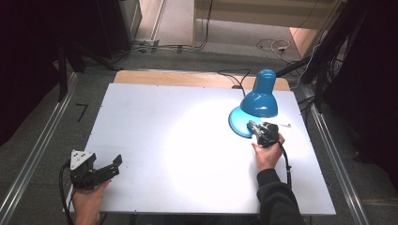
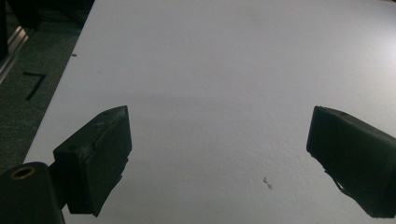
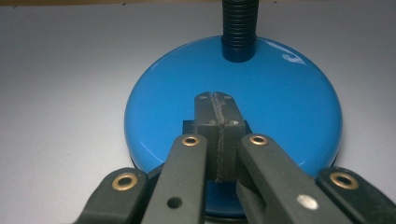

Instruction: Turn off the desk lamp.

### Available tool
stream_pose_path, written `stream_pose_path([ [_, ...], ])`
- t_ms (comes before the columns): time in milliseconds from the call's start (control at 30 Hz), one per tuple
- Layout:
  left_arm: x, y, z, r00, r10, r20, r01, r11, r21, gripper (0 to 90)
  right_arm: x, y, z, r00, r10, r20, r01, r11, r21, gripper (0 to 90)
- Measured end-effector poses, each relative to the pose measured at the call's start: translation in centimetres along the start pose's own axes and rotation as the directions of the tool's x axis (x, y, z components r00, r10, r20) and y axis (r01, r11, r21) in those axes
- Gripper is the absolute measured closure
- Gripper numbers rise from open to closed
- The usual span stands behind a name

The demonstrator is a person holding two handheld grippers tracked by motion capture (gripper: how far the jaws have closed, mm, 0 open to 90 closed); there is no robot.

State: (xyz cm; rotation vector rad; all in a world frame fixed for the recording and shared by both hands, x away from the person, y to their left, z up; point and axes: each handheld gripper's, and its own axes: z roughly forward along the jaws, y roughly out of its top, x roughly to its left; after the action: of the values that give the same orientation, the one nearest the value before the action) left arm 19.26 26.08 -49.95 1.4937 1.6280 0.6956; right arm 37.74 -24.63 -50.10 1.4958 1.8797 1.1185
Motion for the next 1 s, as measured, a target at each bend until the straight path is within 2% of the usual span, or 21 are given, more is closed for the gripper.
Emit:
stream_pose_path([
  [433,-0.06,0.0,0.08,1.0,0.003,0.003,-0.003,1.0,0.0,7.4,-0.05,0.0,0.17,1.0,-0.004,0.001,0.004,1.0,-0.01,88.5],
  [500,-0.04,0.01,0.09,1.0,0.004,0.003,-0.004,1.0,0.001,7.4,-0.06,-0.07,0.39,0.9999,-0.009,0.013,0.009,1.0,-0.012,88.6],
  [567,-0.02,0.02,0.03,1.0,0.001,0.003,-0.001,1.0,0.0,7.4,-0.1,-0.02,0.48,1.0,0.003,0.007,-0.003,1.0,-0.012,88.5],
  [633,0.03,0.01,0.02,1.0,-0.002,0.002,0.002,1.0,0.001,7.4,0.01,-0.04,0.56,0.9999,-0.01,0.009,0.01,1.0,-0.018,88.6],
  [733,0.11,0.0,0.06,1.0,-0.002,0.004,0.002,1.0,0.001,7.4,0.0,0.11,0.6,1.0,0.002,0.002,-0.002,1.0,-0.012,88.5],
  [1000,0.18,0.03,-0.05,1.0,-0.008,0.001,0.008,1.0,-0.005,7.4,-0.22,0.07,0.16,0.9999,-0.014,0.0,0.014,1.0,-0.023,88.1],
])
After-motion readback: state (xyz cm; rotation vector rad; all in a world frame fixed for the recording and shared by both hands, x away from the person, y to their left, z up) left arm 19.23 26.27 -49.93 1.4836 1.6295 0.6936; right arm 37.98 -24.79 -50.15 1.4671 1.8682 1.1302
